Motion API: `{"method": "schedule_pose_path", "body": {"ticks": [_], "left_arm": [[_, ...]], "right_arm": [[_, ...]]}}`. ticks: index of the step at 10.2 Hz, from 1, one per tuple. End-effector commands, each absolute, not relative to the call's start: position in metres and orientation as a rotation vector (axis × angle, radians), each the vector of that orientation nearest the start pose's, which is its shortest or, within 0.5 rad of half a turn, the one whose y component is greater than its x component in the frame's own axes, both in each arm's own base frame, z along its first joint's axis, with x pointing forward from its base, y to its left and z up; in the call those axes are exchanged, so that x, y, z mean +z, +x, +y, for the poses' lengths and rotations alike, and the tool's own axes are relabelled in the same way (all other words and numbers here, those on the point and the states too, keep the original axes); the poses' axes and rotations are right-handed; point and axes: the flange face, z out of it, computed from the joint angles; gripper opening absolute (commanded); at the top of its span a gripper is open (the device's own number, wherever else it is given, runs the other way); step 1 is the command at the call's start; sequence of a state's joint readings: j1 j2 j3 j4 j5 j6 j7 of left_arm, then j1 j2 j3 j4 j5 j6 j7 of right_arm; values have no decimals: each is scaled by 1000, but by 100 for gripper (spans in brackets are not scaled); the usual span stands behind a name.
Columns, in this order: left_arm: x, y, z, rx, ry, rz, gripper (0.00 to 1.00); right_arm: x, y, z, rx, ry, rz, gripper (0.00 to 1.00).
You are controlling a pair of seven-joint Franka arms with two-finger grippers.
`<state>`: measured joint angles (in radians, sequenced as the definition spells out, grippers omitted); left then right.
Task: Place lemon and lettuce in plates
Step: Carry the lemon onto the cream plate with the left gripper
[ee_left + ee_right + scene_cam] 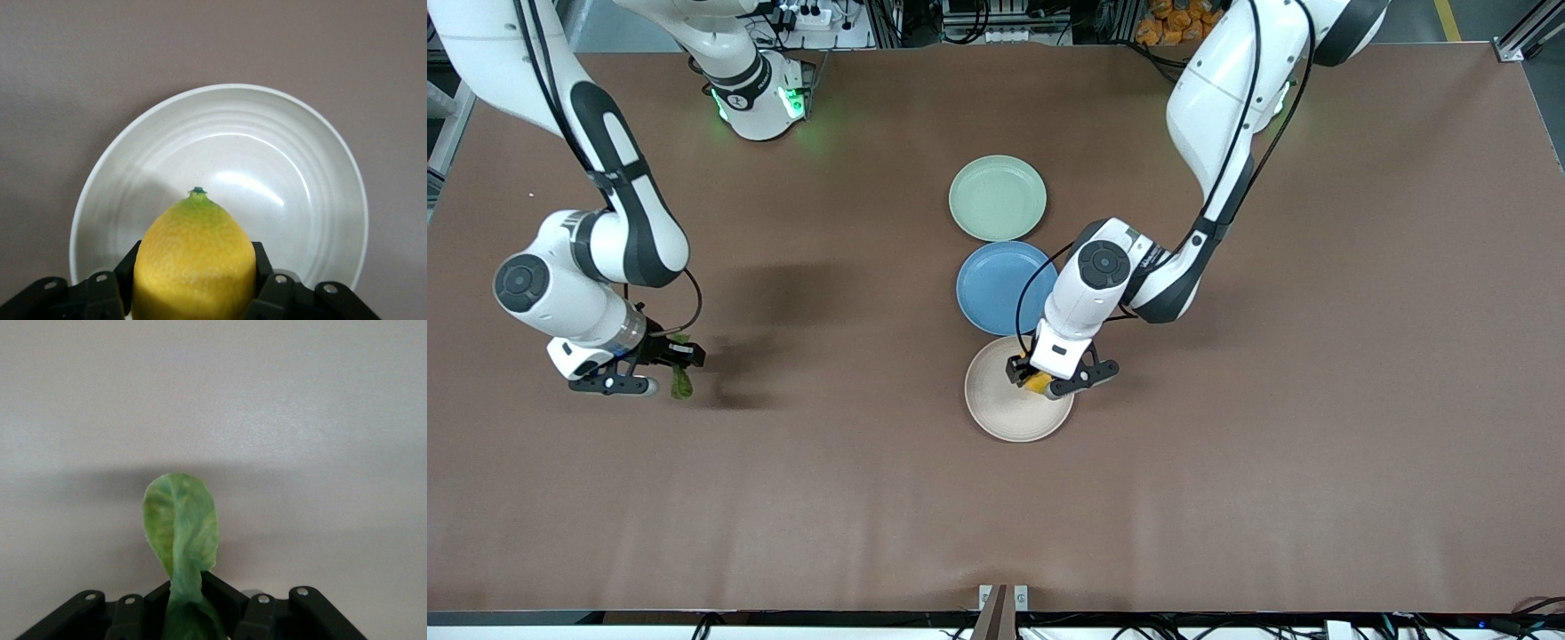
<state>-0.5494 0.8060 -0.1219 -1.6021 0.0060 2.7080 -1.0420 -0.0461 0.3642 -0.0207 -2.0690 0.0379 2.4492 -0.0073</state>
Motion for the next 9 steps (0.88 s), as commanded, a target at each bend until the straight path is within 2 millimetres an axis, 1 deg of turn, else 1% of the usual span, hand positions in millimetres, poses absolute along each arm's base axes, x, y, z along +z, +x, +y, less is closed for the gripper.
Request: {"method": "schedule_pose_path", "body": {"ticks": [1, 2, 3, 4, 5, 6, 7, 8, 9], "left_arm": [[190, 580, -439, -278, -3340, -765, 11], [191, 581, -438, -282, -3341, -769, 37], [198, 583, -441, -300, -3349, -772, 99], [203, 583, -445, -308, -3353, -783, 100], [210, 585, -445, -318, -3357, -796, 100], [223, 587, -445, -344, -3367, -795, 100], [238, 592, -442, -370, -3374, -805, 100], [260, 598, -437, -408, -3384, -813, 100], [287, 609, -421, -436, -3374, -838, 100]], "right_arm": [[281, 585, -4, -16, -3074, 302, 0], [287, 583, 14, -7, -3062, 342, 0], [295, 578, 36, 42, -3054, 357, 0], [308, 572, 63, 74, -3043, 407, 0], [316, 563, 100, 112, -3032, 454, 0], [322, 556, 134, 119, -3023, 475, 0], [324, 547, 164, 130, -3016, 484, 0], [326, 538, 191, 139, -3008, 496, 0], [329, 527, 220, 148, -3002, 492, 0]]}}
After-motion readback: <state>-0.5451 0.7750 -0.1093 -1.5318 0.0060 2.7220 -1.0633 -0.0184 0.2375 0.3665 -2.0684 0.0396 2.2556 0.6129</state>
